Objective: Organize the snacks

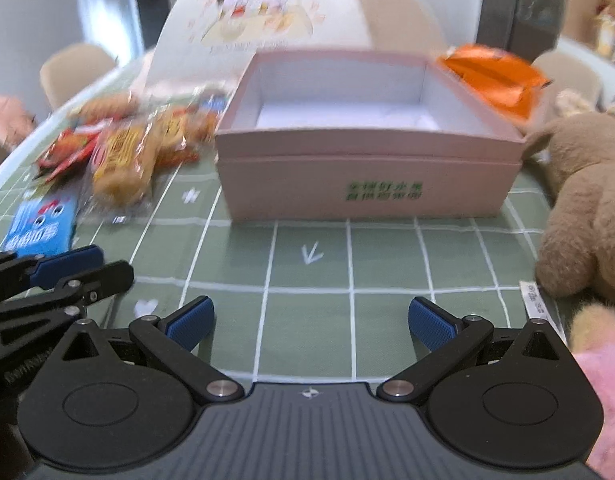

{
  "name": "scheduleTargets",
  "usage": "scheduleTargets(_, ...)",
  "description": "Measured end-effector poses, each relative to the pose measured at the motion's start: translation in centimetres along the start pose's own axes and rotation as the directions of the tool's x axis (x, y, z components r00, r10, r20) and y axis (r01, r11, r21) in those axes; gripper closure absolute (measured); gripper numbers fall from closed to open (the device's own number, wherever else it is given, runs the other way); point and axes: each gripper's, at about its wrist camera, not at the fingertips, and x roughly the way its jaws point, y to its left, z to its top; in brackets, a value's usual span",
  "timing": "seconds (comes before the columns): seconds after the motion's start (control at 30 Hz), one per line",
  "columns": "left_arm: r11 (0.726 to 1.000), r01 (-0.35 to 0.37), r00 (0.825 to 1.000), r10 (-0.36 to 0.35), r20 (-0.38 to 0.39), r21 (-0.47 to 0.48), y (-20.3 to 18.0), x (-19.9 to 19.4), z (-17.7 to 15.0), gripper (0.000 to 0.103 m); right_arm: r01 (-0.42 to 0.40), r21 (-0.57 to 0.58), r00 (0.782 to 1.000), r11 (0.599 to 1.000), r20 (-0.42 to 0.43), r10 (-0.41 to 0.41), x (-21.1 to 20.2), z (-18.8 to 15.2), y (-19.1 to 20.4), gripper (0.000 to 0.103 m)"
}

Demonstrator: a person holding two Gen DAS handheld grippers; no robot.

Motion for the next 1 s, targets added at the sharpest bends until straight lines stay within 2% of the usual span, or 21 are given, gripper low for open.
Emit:
scheduleTargets(0.07, 0.992, 0.082, 0.995, -0.087, -0.043, -0.098, 1.9, -1.1, 0.9, 0.074, 0.003, -0.005, 0.998, 1.000, -0.055, -0.003, 0.1, 0.2, 0.2, 0.000)
scheduleTargets(0.1, 0.986, 0.089, 0.994, -0.097, -0.051, -0.144, 3.0, -1.8, 1.3, 0.074, 0.001, -0.006, 0.997, 1.000, -0.075, -0.001, 0.4, 0.4, 0.3, 0.000)
scheduleTargets(0.2, 0.973, 0.038, 0.998, -0.048, -0.038, -0.229, 6.4, -4.6, 2.2, 0.074, -0.041, -0.062, 0.988, 0.997, -0.148, 0.032, 0.9, 1.7, 0.8, 0.000)
scheduleTargets(0.27, 0.968, -0.012, 0.999, 0.002, -0.039, -0.250, 8.5, -6.0, 2.7, 0.074, -0.079, -0.085, 0.985, 0.993, -0.162, 0.065, 0.8, 2.8, 1.4, 0.006)
scheduleTargets(0.33, 0.965, -0.045, 0.998, 0.034, -0.047, -0.259, 10.4, -7.1, 2.9, 0.074, -0.120, -0.080, 0.989, 0.989, -0.098, 0.112, 0.3, 4.4, 2.3, 0.006)
scheduleTargets(0.43, 0.962, -0.043, 0.999, 0.036, -0.031, -0.268, 12.6, -8.5, 3.0, 0.074, -0.133, -0.070, 0.991, 0.989, 0.004, 0.134, 0.2, 6.9, 4.1, 0.005)
scheduleTargets(0.53, 0.949, -0.075, 0.997, 0.067, -0.037, -0.308, 14.2, -9.6, 2.9, 0.074, -0.177, -0.052, 0.984, 0.983, 0.022, 0.179, 1.8, 9.2, 6.5, 0.005)
scheduleTargets(0.63, 0.932, -0.082, 0.996, 0.070, -0.047, -0.352, 15.4, -10.2, 2.7, 0.074, -0.209, -0.110, 0.976, 0.972, 0.033, 0.214, 3.0, 10.8, 9.8, 0.005)
scheduleTargets(0.7, 0.934, -0.088, 0.995, 0.070, -0.065, -0.346, 15.5, -10.0, 3.0, 0.074, -0.224, -0.169, 0.973, 0.960, 0.020, 0.230, 3.9, 11.0, 12.1, 0.006)
scheduleTargets(0.77, 0.939, -0.108, 0.992, 0.081, -0.095, -0.326, 15.4, -9.4, 3.7, 0.074, -0.215, -0.206, 0.976, 0.955, -0.020, 0.215, 4.7, 10.8, 13.6, 0.026)
scheduleTargets(0.8, 0.938, -0.119, 0.990, 0.087, -0.112, -0.326, 15.5, -9.0, 3.9, 0.074, -0.209, -0.212, 0.978, 0.955, -0.043, 0.204, 4.6, 10.5, 14.0, 0.044)
scheduleTargets(0.83, 0.934, -0.130, 0.987, 0.090, -0.132, -0.333, 15.7, -8.5, 4.4, 0.074, -0.219, -0.211, 0.976, 0.953, -0.057, 0.211, 4.0, 10.2, 13.7, 0.049)
scheduleTargets(0.9, 0.930, -0.119, 0.988, 0.076, -0.135, -0.347, 15.9, -7.4, 5.2, 0.074, -0.256, -0.191, 0.966, 0.948, -0.083, 0.244, 2.5, 8.8, 12.5, 0.049)
scheduleTargets(1.0, 0.953, -0.081, 0.993, 0.052, -0.105, -0.292, 15.3, -5.3, 7.4, 0.074, -0.257, -0.155, 0.964, 0.954, -0.118, 0.240, 0.6, 6.4, 9.9, 0.049)
